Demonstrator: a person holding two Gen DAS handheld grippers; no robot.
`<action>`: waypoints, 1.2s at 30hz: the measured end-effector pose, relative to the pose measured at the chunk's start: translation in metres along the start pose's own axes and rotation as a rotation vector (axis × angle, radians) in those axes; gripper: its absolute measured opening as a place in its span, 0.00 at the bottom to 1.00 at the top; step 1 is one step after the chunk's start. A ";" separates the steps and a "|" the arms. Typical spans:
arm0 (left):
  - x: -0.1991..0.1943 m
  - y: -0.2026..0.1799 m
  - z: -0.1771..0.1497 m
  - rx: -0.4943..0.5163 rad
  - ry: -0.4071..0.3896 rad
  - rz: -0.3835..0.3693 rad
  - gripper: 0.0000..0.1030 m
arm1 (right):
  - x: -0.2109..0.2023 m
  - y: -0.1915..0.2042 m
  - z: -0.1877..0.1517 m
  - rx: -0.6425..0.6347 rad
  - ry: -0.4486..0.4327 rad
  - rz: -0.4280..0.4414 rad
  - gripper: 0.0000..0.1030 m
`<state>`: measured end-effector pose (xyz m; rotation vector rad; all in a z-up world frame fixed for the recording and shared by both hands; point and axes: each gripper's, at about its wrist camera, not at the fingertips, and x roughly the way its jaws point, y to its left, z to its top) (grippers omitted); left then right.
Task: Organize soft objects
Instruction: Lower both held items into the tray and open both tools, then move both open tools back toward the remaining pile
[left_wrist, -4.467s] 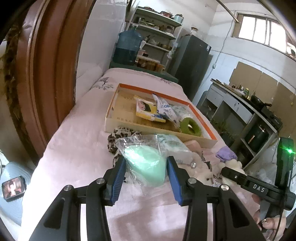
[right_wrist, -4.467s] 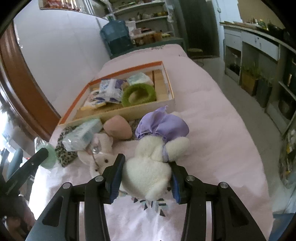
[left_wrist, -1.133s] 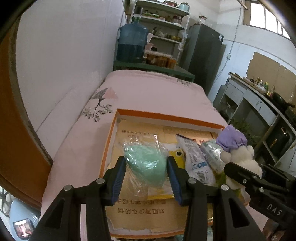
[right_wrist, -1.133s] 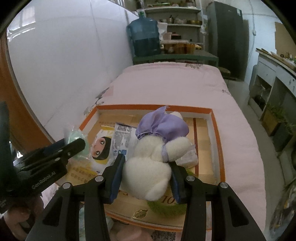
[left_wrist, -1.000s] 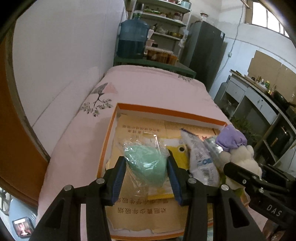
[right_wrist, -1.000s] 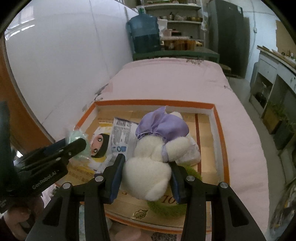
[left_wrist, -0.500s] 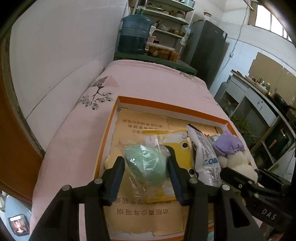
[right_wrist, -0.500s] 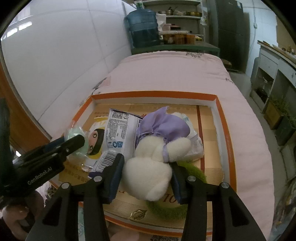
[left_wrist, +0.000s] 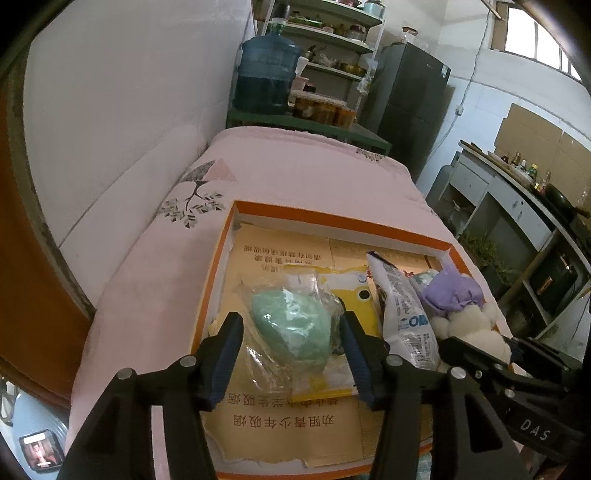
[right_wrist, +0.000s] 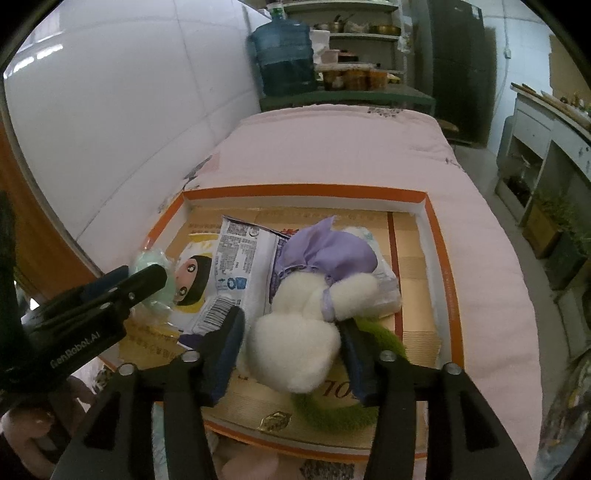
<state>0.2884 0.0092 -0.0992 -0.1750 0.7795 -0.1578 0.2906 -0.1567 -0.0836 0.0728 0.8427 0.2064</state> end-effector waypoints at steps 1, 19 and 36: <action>-0.001 0.000 0.001 0.000 -0.004 0.000 0.55 | -0.002 0.000 0.000 0.000 -0.004 -0.002 0.57; -0.037 -0.003 0.002 0.004 -0.061 -0.015 0.61 | -0.039 0.005 -0.003 0.001 -0.051 -0.008 0.61; -0.080 -0.006 -0.007 0.008 -0.105 -0.019 0.61 | -0.078 0.016 -0.015 0.001 -0.087 -0.012 0.61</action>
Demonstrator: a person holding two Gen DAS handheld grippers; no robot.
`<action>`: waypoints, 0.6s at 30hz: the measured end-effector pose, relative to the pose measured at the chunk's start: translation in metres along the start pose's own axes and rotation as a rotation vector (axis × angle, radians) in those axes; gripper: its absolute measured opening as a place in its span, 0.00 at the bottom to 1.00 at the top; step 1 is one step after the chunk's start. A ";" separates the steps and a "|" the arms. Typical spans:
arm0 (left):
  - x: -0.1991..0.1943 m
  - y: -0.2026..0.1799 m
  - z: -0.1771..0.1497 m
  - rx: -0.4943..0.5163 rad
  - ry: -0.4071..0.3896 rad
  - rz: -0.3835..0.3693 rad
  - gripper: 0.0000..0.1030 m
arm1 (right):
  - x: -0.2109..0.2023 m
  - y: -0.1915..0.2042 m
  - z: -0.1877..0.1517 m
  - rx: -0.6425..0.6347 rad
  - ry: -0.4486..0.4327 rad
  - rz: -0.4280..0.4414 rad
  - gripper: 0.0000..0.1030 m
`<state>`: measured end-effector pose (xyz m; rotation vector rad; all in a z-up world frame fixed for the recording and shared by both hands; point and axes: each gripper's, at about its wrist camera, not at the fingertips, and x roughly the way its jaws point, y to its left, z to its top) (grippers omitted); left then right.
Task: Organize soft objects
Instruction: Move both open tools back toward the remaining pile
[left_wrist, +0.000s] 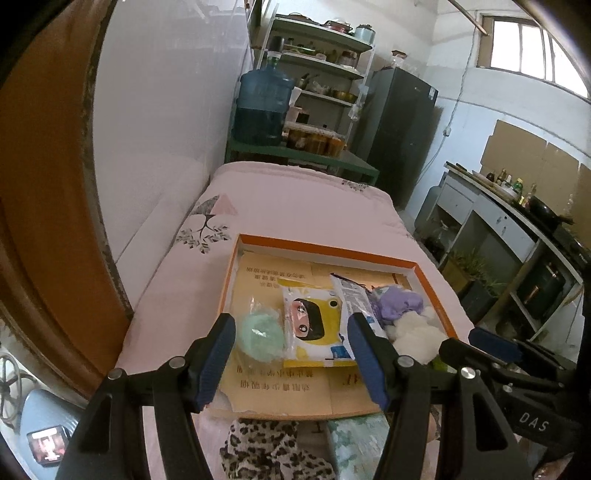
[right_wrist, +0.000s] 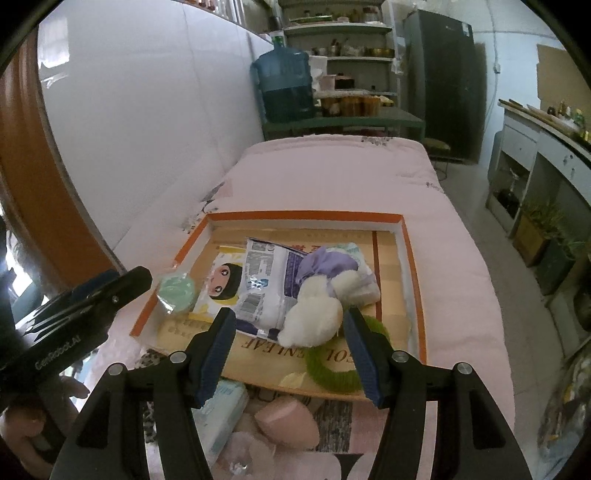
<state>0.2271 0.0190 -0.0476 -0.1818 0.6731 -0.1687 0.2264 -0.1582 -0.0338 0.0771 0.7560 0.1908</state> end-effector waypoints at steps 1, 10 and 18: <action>-0.003 0.000 -0.001 0.000 -0.003 -0.001 0.61 | -0.003 0.001 0.000 0.000 -0.002 0.000 0.61; -0.027 -0.006 -0.007 0.020 -0.020 0.002 0.61 | -0.026 0.007 -0.012 0.007 -0.015 0.007 0.61; -0.046 -0.011 -0.017 0.040 -0.025 0.010 0.61 | -0.034 0.009 -0.017 0.008 -0.017 0.007 0.61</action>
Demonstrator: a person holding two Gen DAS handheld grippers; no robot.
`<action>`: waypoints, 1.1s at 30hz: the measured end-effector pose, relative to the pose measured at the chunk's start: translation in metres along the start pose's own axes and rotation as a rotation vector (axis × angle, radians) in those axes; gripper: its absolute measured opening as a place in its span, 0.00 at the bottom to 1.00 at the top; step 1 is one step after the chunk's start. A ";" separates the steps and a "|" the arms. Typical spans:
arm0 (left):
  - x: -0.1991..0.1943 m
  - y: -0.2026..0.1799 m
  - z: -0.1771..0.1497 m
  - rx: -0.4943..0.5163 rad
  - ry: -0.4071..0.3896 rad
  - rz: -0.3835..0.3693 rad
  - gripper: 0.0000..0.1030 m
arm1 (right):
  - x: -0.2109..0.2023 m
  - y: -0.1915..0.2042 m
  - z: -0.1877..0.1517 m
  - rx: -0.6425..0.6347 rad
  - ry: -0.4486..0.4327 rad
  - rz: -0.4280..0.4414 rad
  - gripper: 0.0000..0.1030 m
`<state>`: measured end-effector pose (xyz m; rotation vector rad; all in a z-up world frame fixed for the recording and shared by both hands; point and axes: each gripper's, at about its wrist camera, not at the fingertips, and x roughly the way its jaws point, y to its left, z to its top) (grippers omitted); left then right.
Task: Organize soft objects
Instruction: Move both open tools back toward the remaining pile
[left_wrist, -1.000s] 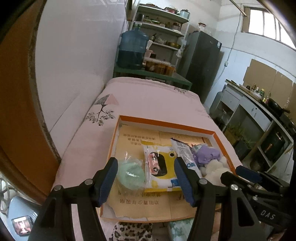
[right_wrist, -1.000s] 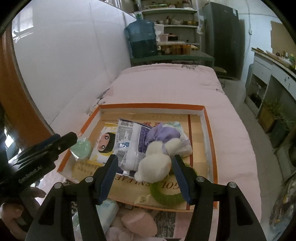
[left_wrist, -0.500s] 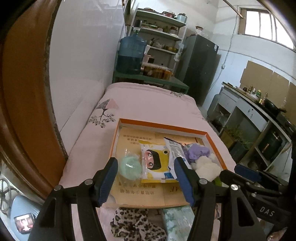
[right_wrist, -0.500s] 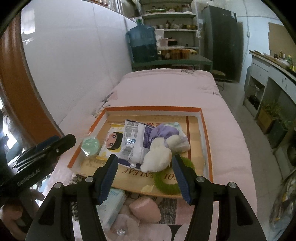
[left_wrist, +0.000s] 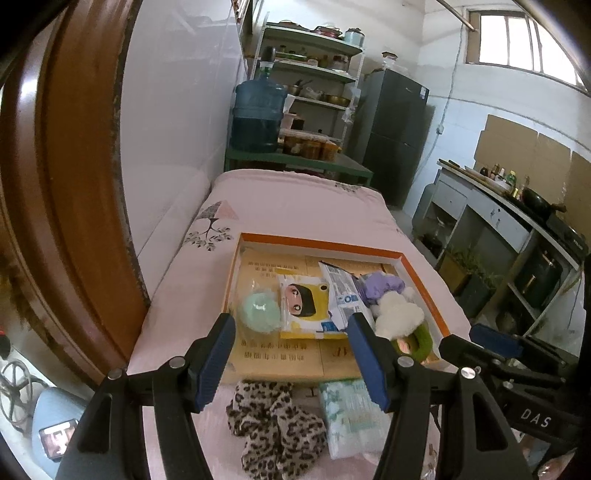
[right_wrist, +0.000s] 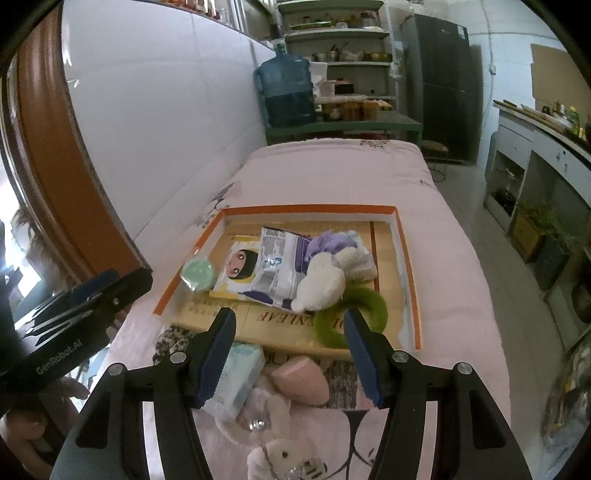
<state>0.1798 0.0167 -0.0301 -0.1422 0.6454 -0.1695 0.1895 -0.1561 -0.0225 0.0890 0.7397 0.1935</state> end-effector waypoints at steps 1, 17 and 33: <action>-0.003 -0.001 -0.002 0.003 0.000 0.000 0.61 | -0.003 0.001 -0.002 0.000 -0.001 0.000 0.61; -0.035 -0.011 -0.021 0.041 -0.004 0.002 0.61 | -0.039 0.005 -0.027 -0.001 -0.015 -0.006 0.61; -0.055 -0.018 -0.045 0.074 0.010 -0.009 0.61 | -0.057 0.012 -0.051 -0.019 0.008 -0.004 0.61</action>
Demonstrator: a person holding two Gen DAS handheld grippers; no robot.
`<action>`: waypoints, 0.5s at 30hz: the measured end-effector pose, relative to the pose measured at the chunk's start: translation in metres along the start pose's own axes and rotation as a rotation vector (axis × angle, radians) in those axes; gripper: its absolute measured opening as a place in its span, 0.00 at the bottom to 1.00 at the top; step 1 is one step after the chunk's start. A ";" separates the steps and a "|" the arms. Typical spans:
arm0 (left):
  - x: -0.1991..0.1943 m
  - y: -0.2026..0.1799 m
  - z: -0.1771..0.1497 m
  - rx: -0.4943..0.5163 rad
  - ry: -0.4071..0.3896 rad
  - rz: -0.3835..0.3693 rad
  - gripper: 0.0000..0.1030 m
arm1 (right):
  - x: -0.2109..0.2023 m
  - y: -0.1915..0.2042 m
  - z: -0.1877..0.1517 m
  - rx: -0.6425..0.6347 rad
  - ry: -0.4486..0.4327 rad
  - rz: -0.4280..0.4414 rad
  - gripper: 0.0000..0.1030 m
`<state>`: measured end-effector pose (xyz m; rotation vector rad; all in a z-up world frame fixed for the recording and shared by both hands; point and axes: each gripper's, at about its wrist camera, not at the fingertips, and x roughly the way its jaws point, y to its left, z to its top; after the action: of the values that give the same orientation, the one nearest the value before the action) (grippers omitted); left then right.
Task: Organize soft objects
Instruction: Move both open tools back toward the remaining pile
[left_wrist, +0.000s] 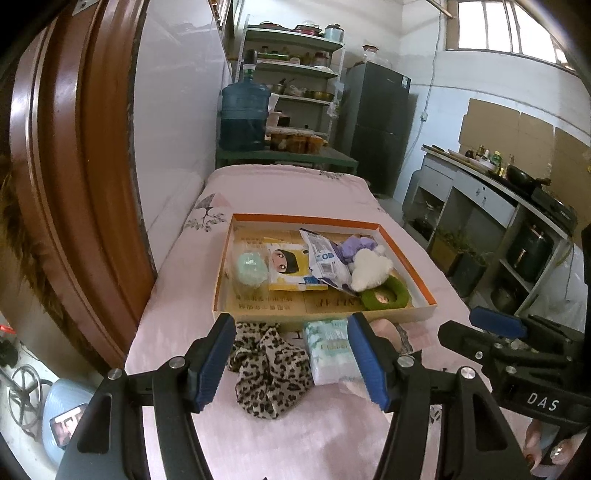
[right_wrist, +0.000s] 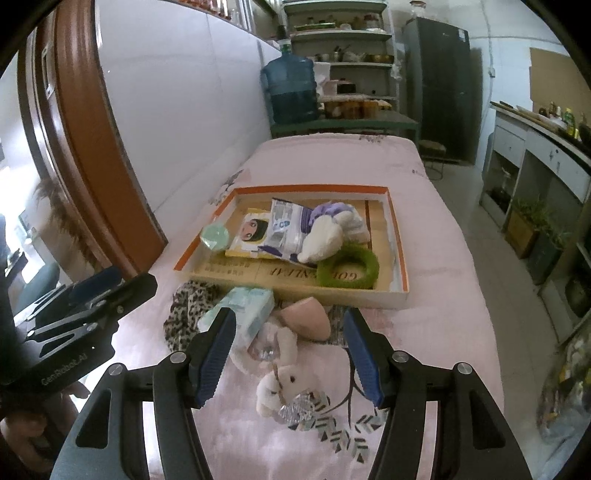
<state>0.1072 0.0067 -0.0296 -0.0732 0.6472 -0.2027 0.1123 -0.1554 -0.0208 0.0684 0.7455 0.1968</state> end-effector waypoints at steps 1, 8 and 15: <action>-0.001 0.000 -0.002 0.000 -0.001 -0.002 0.61 | -0.001 0.000 -0.002 -0.002 0.003 -0.001 0.61; -0.010 0.004 -0.013 -0.023 -0.023 -0.018 0.61 | -0.001 -0.003 -0.019 0.004 0.023 -0.004 0.61; -0.011 0.013 -0.027 -0.056 -0.030 -0.031 0.61 | 0.004 -0.004 -0.038 0.015 0.040 0.033 0.61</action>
<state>0.0844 0.0211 -0.0460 -0.1398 0.6221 -0.2127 0.0902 -0.1592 -0.0523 0.0908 0.7864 0.2247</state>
